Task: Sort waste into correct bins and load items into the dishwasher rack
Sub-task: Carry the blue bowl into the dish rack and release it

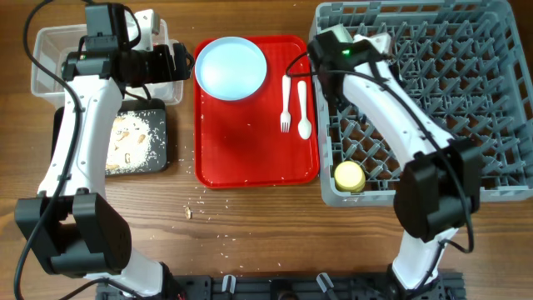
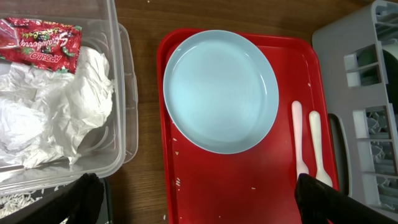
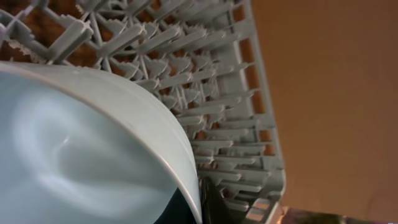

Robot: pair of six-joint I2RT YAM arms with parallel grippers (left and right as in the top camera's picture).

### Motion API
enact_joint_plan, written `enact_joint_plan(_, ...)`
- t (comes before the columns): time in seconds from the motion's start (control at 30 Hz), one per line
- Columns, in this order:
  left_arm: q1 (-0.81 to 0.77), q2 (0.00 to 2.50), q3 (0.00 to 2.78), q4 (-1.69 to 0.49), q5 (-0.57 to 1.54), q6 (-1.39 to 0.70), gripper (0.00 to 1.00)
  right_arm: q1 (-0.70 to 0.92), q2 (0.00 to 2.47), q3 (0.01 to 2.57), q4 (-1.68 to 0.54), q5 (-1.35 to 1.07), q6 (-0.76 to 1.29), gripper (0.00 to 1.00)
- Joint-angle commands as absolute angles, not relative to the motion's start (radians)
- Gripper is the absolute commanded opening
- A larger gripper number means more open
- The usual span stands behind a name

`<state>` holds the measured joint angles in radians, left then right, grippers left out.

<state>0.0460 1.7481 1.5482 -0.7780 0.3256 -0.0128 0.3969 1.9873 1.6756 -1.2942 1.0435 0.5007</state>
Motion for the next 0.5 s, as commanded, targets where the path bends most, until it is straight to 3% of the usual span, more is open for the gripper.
enact_joint_plan(0.0, 0.042, 1.737, 1.562, -0.776, 0.320, -0.008, 1.00, 0.407, 2.022, 1.675, -1.295, 1.121, 0.498, 0.04)
enact_joint_plan(0.47, 0.042, 1.737, 1.562, -0.776, 0.320, -0.008, 1.00, 0.546, 2.023, 1.675, -1.277, 0.988, 0.500, 0.05)
